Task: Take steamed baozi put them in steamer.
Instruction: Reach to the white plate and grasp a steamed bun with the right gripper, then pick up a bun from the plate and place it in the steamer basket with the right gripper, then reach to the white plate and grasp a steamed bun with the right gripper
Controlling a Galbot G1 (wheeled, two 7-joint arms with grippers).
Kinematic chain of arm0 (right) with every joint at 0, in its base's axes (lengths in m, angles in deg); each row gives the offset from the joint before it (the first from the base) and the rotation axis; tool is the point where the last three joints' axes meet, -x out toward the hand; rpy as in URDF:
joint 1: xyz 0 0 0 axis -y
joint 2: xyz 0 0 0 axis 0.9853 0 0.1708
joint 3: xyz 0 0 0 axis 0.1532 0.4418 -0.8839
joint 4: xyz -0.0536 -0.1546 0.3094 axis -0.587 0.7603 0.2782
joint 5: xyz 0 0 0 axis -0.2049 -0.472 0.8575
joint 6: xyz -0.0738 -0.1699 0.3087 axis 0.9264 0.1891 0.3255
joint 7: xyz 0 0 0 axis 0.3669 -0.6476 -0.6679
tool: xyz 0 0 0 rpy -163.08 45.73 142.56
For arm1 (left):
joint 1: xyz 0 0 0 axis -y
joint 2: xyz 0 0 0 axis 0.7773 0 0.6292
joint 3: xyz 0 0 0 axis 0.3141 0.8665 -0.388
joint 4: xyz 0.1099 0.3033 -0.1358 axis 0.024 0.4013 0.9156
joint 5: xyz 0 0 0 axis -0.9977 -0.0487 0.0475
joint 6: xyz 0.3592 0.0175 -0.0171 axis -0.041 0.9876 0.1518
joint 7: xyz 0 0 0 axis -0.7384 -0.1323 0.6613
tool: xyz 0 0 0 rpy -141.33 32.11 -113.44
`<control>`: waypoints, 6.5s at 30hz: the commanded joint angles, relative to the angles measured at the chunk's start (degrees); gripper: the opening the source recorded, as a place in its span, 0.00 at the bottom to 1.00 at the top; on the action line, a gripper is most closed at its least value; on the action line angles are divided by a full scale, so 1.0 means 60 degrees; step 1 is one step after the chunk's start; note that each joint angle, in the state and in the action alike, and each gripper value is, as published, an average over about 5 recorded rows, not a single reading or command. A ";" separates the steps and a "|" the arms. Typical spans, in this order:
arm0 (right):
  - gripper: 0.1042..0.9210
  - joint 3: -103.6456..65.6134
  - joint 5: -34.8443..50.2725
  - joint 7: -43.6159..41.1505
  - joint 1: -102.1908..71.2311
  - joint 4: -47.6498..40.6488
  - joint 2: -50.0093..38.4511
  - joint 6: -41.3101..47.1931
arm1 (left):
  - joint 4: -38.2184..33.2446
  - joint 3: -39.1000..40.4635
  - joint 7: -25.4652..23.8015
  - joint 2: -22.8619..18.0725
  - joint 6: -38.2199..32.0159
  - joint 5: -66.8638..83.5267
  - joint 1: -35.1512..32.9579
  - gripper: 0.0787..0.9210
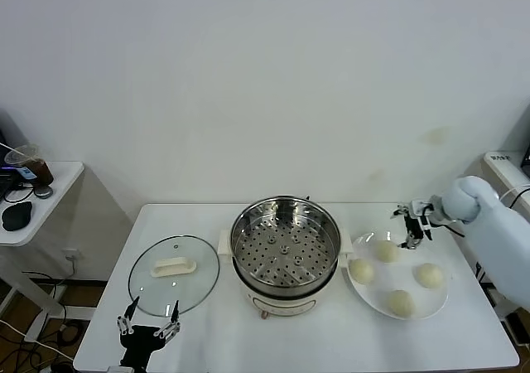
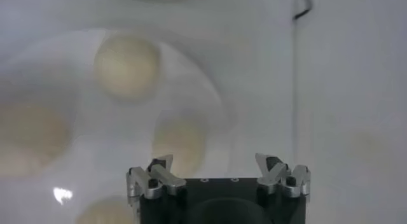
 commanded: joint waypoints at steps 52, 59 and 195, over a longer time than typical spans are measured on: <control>0.34 0.0593 -0.0134 -0.0090 0.0584 -0.2119 0.1091 -0.0429 | 0.0205 0.0236 -0.0256 -0.0026 0.0100 -0.0475 0.0169 0.88; 0.29 0.1372 0.1204 -0.0458 0.1774 -0.1507 0.0761 -0.0280 | 0.0191 0.0321 -0.0230 -0.0015 0.0101 -0.0488 0.0225 0.88; 0.88 0.2323 0.2599 -0.0135 -0.0249 0.2641 -0.0658 0.3380 | 0.0314 0.0046 -0.0369 0.0046 0.0859 -0.0164 0.0631 0.88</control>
